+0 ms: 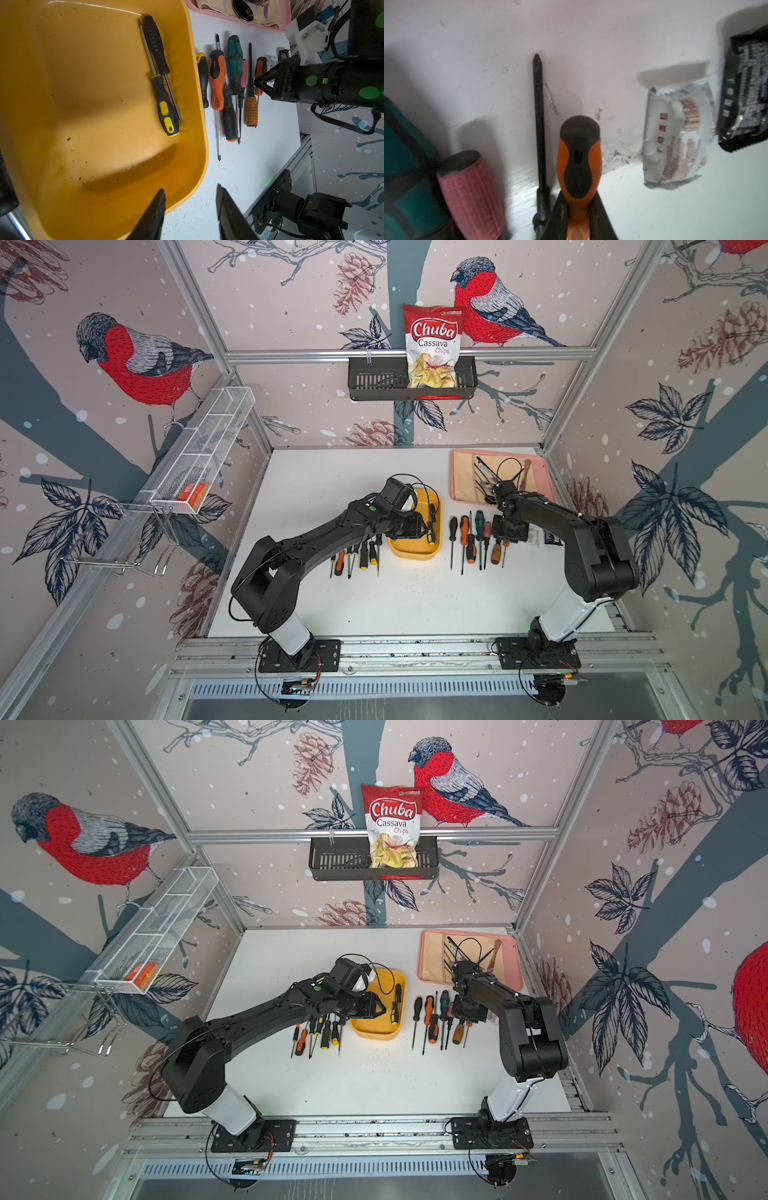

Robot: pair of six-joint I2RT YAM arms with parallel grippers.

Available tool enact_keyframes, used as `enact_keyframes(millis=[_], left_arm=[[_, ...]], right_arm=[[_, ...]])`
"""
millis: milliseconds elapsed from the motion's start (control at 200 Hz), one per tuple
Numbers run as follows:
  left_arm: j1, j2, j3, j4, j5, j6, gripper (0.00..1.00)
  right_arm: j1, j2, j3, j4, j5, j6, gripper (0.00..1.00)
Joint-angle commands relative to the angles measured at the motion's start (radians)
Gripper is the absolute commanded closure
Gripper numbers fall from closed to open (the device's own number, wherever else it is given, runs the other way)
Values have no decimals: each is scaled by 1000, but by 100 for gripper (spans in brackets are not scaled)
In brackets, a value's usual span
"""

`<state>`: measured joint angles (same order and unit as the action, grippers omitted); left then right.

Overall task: Take out the screwdriver from the storage box
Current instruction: Place the screwdriver at the center of the board, then pick up the screwdriver from the storage box.

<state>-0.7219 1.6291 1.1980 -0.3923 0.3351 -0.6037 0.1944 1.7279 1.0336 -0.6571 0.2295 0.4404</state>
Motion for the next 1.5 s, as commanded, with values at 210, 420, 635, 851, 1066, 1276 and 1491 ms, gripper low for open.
enact_keyframes(millis=[210, 420, 635, 851, 1066, 1276, 1491], left_arm=[[-2, 2, -2, 4, -16, 2, 57], [-2, -1, -4, 0, -23, 1, 57], [-2, -5, 4, -6, -39, -4, 57], [-1, 33, 46, -53, -82, -10, 57], [-1, 119, 119, -92, -93, -14, 57], [-2, 203, 190, -119, -103, -34, 57], [-12, 273, 240, -124, -113, -63, 57]], right_arm=[[3, 6, -3, 11, -4, -5, 75], [5, -5, 0, 1, -1, -2, 71], [10, -63, 12, -35, -2, 9, 71], [28, -187, 16, -58, -66, 20, 71], [55, -335, -21, -3, -251, 20, 71], [66, -501, -101, 105, -525, 9, 68], [69, -613, -186, 167, -730, 20, 67]])
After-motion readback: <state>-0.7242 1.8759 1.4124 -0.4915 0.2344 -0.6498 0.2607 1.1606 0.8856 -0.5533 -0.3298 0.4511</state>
